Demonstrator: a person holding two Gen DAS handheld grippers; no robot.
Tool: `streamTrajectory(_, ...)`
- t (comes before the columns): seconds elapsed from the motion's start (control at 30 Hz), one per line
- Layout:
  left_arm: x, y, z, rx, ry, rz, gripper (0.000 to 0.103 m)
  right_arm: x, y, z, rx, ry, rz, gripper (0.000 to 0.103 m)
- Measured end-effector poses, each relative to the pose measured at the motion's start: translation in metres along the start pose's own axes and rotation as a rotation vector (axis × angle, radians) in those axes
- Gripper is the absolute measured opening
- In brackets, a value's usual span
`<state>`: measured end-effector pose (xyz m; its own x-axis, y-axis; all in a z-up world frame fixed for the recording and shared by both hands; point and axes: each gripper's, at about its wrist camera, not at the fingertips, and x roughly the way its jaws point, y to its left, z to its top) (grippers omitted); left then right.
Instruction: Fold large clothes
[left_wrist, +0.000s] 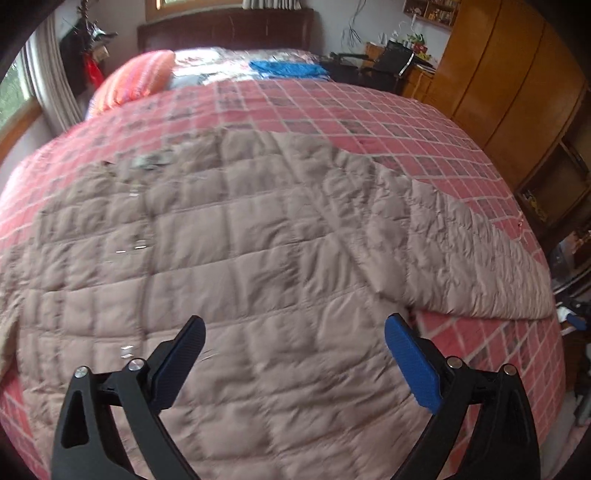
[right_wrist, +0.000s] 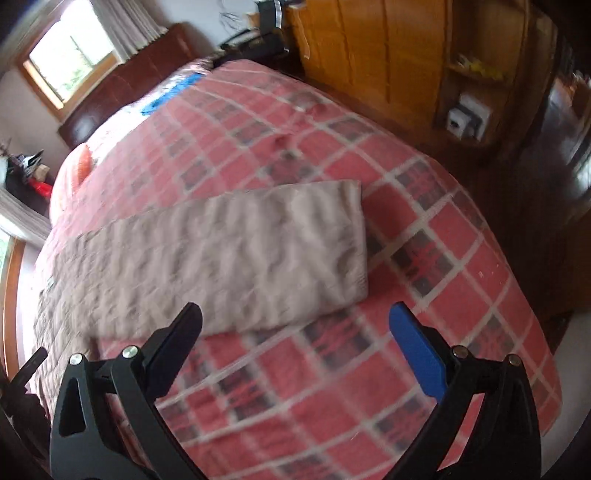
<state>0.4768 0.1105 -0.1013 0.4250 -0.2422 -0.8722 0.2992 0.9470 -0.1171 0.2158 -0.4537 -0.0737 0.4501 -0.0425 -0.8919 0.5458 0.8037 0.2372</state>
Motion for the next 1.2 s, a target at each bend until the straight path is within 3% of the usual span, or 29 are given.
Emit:
streamTrajectory(0.07,0.020,-0.006,0.010,-0.030,0.050,-0.051,0.086,0.012,-0.009,0.007,0.006,0.015,-0.002,0.100)
streamTrajectory(0.27,0.054,-0.011,0.023,-0.056,0.120,-0.108,0.079,0.035,-0.016,0.014,0.024,0.045,0.034,0.100)
streamTrajectory(0.37,0.065,-0.003,0.026,-0.091,0.144,-0.137,0.074,0.045,-0.013,0.016,0.018,0.071,0.019,0.094)
streamTrajectory(0.43,0.068,0.003,0.026,-0.103,0.149,-0.149,0.068,0.056,-0.014,0.023,0.027,0.097,0.037,0.072)
streamTrajectory(0.5,0.069,0.008,0.027,-0.115,0.151,-0.164,0.062,0.065,-0.013,0.028,0.031,0.105,0.038,0.072)
streamTrajectory(0.57,0.068,0.013,0.027,-0.119,0.156,-0.177,0.058,0.069,-0.010,0.032,0.008,0.086,0.021,0.061)
streamTrajectory(0.63,0.067,0.019,0.027,-0.129,0.160,-0.190,0.052,0.068,-0.002,0.030,-0.001,0.080,0.022,0.032)
streamTrajectory(0.7,0.067,0.024,0.027,-0.142,0.166,-0.201,0.044,0.066,0.002,0.029,0.012,0.080,0.087,0.018)
streamTrajectory(0.77,0.067,0.029,0.026,-0.149,0.168,-0.220,0.042,0.059,0.012,0.028,-0.004,0.056,0.098,0.017)
streamTrajectory(1.0,0.066,0.049,0.019,-0.164,0.162,-0.239,0.027,0.022,0.058,0.025,-0.091,-0.039,0.290,0.015)
streamTrajectory(1.2,0.068,0.055,0.017,-0.163,0.159,-0.247,0.023,0.060,0.085,0.017,-0.125,0.036,0.182,0.015)
